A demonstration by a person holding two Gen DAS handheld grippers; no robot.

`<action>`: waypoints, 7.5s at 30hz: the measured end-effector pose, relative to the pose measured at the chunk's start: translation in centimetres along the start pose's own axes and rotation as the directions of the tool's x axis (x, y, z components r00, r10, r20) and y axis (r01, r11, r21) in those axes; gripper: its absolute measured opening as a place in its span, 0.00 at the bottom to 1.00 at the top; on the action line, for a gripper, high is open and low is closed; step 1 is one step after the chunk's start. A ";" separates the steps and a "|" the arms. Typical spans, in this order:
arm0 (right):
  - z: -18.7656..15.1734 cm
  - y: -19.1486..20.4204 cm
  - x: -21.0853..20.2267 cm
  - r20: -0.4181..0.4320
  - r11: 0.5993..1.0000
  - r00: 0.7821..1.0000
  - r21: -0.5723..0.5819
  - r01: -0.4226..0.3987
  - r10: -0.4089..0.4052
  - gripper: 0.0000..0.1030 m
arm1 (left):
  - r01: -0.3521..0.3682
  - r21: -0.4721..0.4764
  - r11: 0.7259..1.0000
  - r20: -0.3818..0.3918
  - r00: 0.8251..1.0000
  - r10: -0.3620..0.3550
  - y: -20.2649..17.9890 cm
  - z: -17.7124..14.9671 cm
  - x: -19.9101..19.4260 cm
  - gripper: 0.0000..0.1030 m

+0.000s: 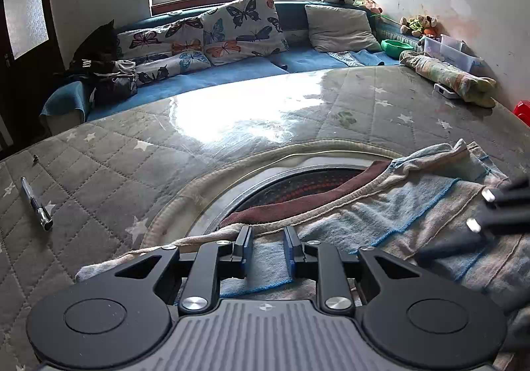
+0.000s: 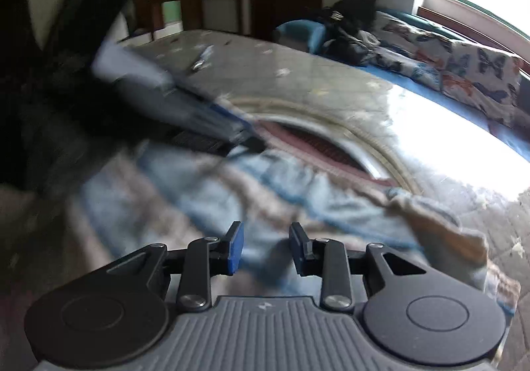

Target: Fold clothes

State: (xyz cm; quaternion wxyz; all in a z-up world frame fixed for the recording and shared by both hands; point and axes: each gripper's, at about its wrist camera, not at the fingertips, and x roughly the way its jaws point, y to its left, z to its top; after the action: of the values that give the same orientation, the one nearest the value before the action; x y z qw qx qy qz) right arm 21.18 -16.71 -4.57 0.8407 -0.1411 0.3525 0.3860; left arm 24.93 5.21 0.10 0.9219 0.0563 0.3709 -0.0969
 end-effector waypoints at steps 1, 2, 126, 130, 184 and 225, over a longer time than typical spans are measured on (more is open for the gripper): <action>-0.4 0.3 -0.5 -0.001 1.000 1.000 -0.003 -0.009 0.009 0.30 | 0.000 -0.001 1.000 0.000 1.000 0.000 0.0 0.0 0.0 0.23; -0.8 0.6 -1.0 -0.001 1.000 1.000 -0.007 -0.018 0.018 0.30 | 0.000 -0.001 1.000 -0.001 1.000 0.000 0.1 0.0 0.0 0.23; -6.4 -5.8 -6.2 0.066 0.951 0.987 0.284 0.122 -0.147 0.25 | 0.028 -0.151 0.988 0.118 0.993 -0.010 3.0 -13.9 -15.4 0.31; -6.5 -5.8 -6.3 0.070 0.952 0.987 0.283 0.117 -0.142 0.25 | 0.061 -0.221 0.973 0.113 0.993 -0.036 4.1 -14.2 -15.6 0.31; -2.3 -0.2 -6.5 0.107 0.978 0.993 0.209 0.017 -0.040 0.39 | -0.130 -0.488 0.863 -0.015 0.990 0.141 4.4 -13.0 -16.4 0.48; 9.6 10.4 -1.7 -0.016 0.995 0.995 -0.021 -0.102 0.102 0.39 | -0.020 -0.715 0.699 0.072 0.992 0.101 3.8 -14.9 -17.2 0.16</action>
State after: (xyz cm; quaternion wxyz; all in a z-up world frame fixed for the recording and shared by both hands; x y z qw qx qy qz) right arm 17.30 -5.90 3.82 0.8157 -0.1348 0.3614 0.4312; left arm 3.64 13.91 1.49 0.8927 -0.2977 0.3283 0.0816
